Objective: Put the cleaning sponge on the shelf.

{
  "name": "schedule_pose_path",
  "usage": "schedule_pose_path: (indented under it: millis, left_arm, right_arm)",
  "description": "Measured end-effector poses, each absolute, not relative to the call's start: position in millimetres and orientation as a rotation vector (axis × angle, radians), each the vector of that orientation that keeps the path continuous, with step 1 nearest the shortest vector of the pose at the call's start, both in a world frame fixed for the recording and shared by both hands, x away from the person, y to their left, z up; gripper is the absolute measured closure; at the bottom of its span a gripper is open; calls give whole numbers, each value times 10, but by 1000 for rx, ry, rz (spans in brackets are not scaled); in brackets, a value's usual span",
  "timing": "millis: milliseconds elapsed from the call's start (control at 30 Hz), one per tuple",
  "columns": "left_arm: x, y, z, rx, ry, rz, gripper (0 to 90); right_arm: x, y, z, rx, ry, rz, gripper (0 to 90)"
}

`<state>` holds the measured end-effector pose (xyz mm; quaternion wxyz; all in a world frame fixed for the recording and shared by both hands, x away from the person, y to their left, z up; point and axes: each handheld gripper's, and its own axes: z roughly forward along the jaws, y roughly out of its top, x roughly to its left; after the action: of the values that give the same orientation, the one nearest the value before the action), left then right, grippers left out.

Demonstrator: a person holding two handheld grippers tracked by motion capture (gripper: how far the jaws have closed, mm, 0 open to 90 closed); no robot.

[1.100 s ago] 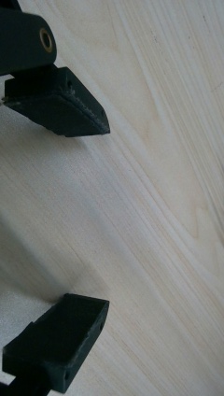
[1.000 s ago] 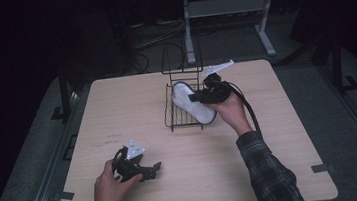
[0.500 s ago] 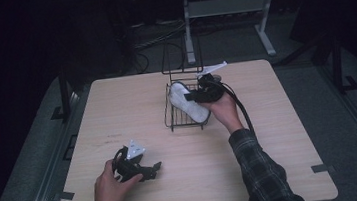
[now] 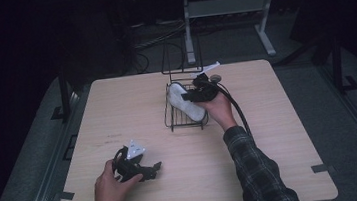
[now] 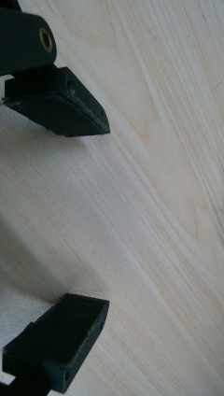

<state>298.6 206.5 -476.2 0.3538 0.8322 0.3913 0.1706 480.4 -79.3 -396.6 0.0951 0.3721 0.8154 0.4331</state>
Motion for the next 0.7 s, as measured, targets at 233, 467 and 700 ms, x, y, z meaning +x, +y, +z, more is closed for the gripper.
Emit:
schedule_pose_path:
  millis: [233,467,700]
  left_arm:
    - [2986,2063,-4762,2150,1011,439,125]
    - [2987,2063,-4762,2151,1011,440,125]
    - [2988,2062,-4762,2152,1010,441,125]
  right_arm:
    - [4865,-826,-4056,1125,2407,1235,644]
    - [4887,-835,-4086,1122,2388,1184,573]
    - [4902,-837,-4127,1143,2391,1146,489]
